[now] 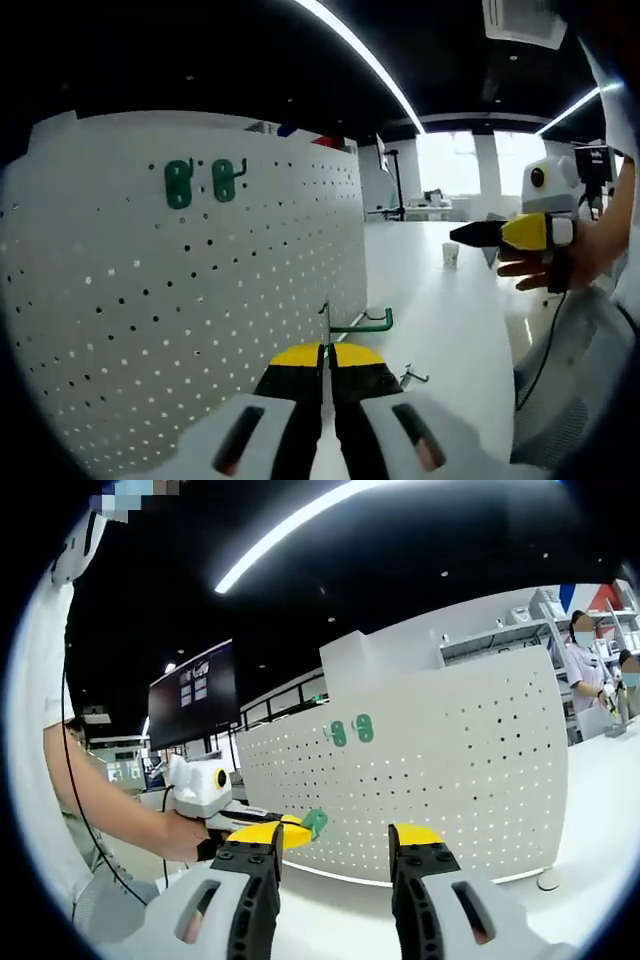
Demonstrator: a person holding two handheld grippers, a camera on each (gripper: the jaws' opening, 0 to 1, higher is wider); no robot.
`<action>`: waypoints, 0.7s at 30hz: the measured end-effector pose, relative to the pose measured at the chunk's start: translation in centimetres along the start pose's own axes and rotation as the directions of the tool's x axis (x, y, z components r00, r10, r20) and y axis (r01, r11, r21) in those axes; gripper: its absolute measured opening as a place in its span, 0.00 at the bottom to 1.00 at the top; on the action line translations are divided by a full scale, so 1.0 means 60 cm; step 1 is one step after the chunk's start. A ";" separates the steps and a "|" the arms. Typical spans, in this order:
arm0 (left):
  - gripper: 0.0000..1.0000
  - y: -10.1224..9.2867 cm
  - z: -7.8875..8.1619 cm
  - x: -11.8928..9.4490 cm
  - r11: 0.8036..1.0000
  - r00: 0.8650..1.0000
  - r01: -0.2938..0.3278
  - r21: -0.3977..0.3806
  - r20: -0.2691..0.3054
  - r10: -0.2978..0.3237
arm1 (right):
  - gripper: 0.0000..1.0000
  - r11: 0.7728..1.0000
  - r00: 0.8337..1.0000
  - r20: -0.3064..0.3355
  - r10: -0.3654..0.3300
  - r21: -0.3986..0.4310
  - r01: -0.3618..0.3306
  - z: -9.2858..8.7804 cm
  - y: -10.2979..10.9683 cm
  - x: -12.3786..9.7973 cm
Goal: Insert the hook assembly into the mounting plate slot until the hook locks in place.
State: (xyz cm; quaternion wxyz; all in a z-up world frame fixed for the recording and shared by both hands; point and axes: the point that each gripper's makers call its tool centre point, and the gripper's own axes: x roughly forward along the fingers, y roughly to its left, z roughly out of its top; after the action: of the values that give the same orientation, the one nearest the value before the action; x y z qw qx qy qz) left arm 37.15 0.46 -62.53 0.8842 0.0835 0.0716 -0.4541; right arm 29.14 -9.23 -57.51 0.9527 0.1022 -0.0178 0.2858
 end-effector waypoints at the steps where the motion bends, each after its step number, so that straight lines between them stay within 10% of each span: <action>1: 0.01 0.000 0.002 0.000 1.000 1.000 -0.003 -0.002 0.004 0.003 | 0.40 1.000 1.000 0.000 0.001 0.004 -0.001 0.000 0.001 0.001; 21: 0.01 0.001 0.051 -0.022 0.992 0.989 -0.039 -0.121 0.140 0.056 | 0.30 0.983 0.999 0.035 0.023 0.182 -0.029 0.004 0.009 0.011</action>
State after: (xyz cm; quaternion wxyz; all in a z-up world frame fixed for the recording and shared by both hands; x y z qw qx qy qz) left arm 36.61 0.89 -59.28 0.9010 0.0001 0.0329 -0.4326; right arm 29.41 -8.49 -57.10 0.9350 0.1935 -0.0084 0.2971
